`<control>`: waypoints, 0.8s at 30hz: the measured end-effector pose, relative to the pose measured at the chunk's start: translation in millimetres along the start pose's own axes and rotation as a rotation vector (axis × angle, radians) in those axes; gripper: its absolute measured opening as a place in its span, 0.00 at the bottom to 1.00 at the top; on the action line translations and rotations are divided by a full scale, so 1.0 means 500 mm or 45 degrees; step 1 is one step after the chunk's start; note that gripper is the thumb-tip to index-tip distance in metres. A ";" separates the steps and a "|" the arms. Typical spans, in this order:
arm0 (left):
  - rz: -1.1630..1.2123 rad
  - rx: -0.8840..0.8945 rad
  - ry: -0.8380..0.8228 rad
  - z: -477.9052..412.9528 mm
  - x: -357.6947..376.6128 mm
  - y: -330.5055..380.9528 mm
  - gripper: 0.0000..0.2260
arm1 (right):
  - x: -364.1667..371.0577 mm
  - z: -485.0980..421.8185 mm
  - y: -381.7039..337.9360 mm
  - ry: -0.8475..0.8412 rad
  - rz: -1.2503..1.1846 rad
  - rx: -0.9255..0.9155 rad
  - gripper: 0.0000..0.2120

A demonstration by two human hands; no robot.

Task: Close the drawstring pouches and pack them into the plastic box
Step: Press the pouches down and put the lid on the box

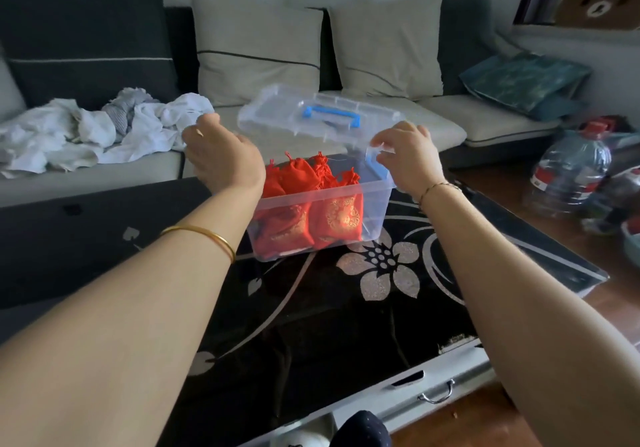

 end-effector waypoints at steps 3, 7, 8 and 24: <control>-0.111 0.032 -0.001 -0.008 -0.004 -0.018 0.15 | 0.033 -0.006 -0.032 -0.132 -0.022 -0.126 0.13; -0.377 -0.009 -0.221 -0.019 0.037 -0.056 0.15 | 0.055 0.007 -0.021 -0.256 -0.025 -0.096 0.14; -0.429 -0.015 -0.283 -0.022 0.049 -0.068 0.16 | 0.057 0.011 -0.016 -0.257 -0.031 -0.083 0.16; -0.315 -0.334 -0.492 -0.049 0.090 -0.130 0.17 | 0.077 0.026 0.113 -0.003 -0.275 0.718 0.23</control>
Point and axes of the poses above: each hand's wrist, its own z-axis away from the middle knuckle, its own x-axis out of the palm, y = z × x, the point moved 8 cm from there along -z, towards the middle knuckle, and after that the axes turned 14 degrees about -x, right-handed, at the moved point
